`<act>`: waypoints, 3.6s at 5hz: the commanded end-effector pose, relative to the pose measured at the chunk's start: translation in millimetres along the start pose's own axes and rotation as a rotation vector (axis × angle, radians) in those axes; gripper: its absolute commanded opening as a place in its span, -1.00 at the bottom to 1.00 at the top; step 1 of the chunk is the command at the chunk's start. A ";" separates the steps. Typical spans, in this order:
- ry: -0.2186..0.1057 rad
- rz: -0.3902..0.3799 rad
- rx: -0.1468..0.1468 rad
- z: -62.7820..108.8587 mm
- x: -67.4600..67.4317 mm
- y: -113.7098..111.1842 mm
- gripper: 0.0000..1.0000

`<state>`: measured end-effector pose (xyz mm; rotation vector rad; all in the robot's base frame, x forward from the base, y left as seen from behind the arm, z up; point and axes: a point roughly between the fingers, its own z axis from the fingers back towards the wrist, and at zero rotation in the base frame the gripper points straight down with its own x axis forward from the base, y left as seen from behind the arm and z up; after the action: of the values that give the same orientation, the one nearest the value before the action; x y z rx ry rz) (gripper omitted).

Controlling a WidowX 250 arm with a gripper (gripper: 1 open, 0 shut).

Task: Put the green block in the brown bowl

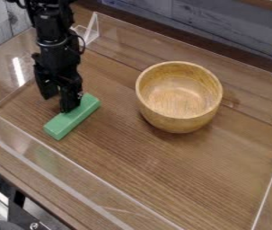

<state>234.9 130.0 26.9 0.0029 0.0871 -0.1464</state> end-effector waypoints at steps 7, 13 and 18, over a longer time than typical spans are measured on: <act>0.042 0.229 -0.054 -21.3 4.5 -11.7 1.00; 0.100 0.197 -0.069 -27.9 -6.2 -46.2 1.00; 0.115 0.362 -0.108 -0.3 -11.5 -56.7 -1.00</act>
<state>211.8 72.1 17.0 -0.0891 0.2517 0.2126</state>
